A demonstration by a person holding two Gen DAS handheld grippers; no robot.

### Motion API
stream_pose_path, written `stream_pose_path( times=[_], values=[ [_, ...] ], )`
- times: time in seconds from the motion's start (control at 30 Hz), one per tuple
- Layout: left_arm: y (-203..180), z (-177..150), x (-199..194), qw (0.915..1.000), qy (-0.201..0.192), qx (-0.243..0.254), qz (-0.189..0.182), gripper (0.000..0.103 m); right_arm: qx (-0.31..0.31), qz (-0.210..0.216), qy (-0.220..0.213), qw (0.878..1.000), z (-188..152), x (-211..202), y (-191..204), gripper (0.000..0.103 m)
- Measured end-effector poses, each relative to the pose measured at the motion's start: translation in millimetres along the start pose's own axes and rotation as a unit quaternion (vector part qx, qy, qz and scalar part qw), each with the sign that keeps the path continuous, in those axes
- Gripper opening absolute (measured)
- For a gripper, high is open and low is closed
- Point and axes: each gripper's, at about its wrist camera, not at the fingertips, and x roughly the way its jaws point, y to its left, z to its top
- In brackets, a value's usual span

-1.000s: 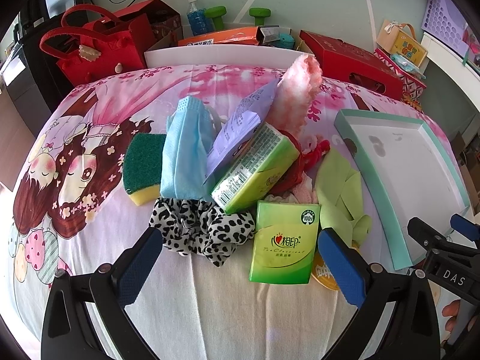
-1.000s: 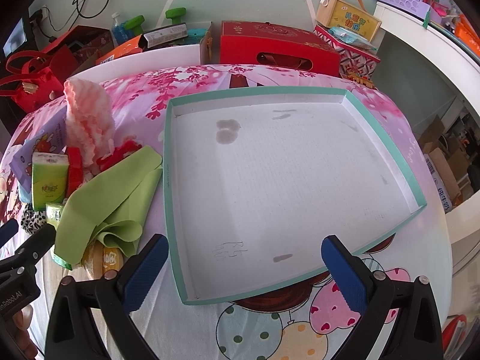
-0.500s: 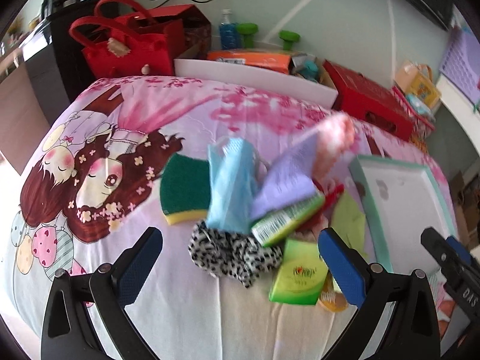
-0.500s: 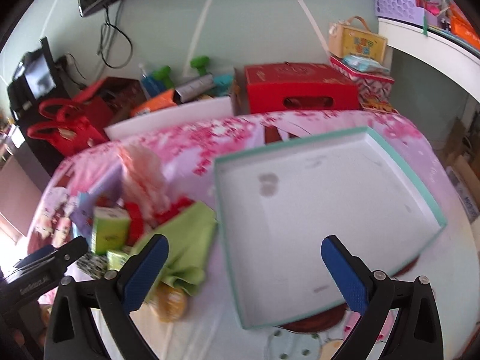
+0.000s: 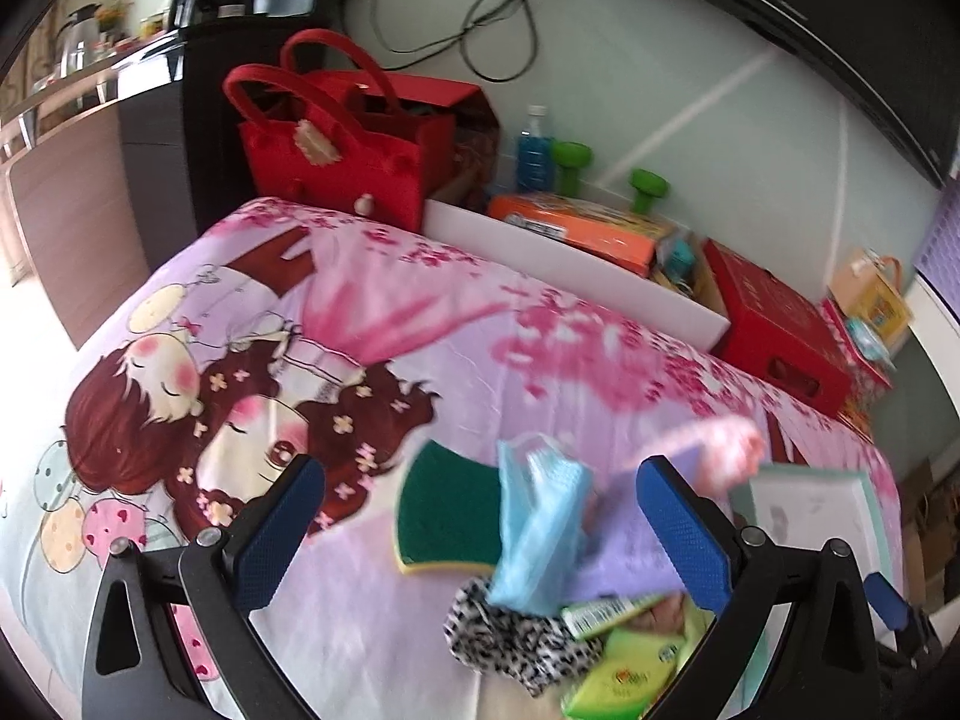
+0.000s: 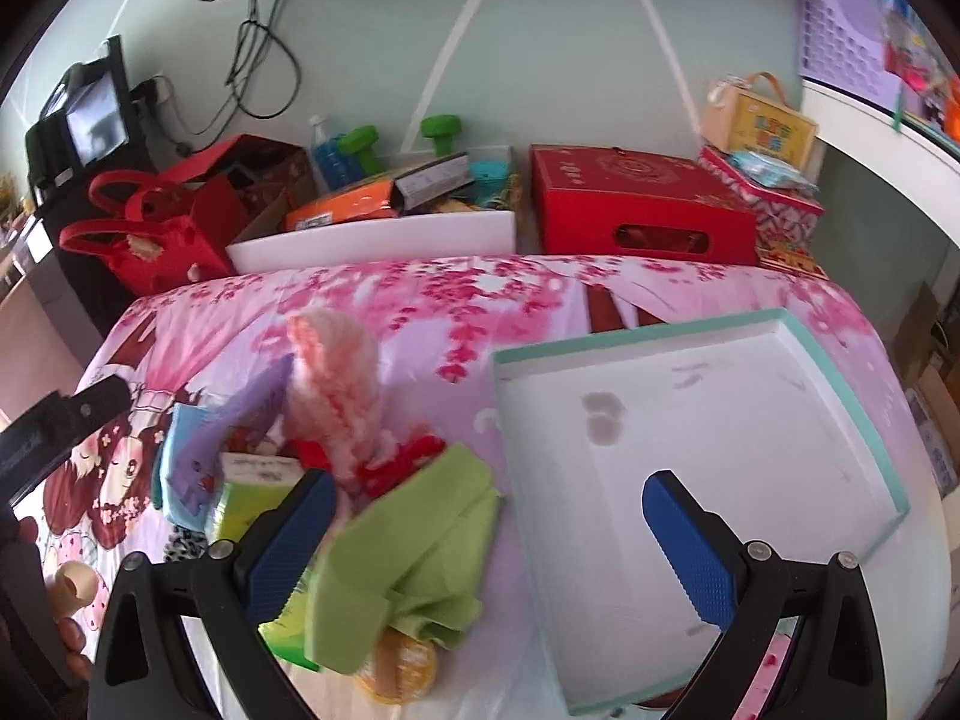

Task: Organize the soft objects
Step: 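Move left gripper toward the blue face mask while right gripper approaches the purple wipes packet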

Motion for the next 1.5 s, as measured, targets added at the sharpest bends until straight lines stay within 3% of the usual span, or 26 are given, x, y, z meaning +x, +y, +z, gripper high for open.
stream_pose_path(
  times=[0.13, 0.33, 0.5, 0.63, 0.77, 1.0, 1.37, 1.5],
  values=[
    [9, 7, 8, 0.9998, -0.001, -0.015, 0.014, 0.103, -0.017, 0.025, -0.013, 0.999, 6, 0, 18, 0.103],
    [20, 1, 25, 0.9994, 0.027, -0.016, -0.014, 0.103, -0.024, 0.061, -0.008, 0.998, 8, 6, 41, 0.103],
    [29, -7, 34, 0.9985, 0.053, -0.007, 0.008, 0.103, -0.055, 0.09, -0.018, 0.994, 5, 2, 65, 0.103],
    [44, -8, 32, 0.9982, 0.052, -0.012, 0.027, 0.103, -0.072, 0.113, -0.014, 0.991, 2, 3, 83, 0.103],
    [47, -11, 36, 0.9977, 0.067, -0.009, 0.002, 0.103, -0.082, 0.119, -0.011, 0.989, 3, 6, 95, 0.095],
    [67, -15, 51, 0.9952, 0.089, -0.039, 0.014, 0.103, -0.09, 0.117, 0.001, 0.989, 4, 17, 108, 0.081],
    [83, -16, 54, 0.9933, 0.088, -0.075, -0.004, 0.103, -0.092, 0.111, 0.009, 0.99, 5, 29, 115, 0.078],
    [85, -15, 54, 0.9928, 0.088, -0.081, -0.006, 0.103, -0.101, 0.113, 0.007, 0.988, 4, 31, 120, 0.065]
  ],
)
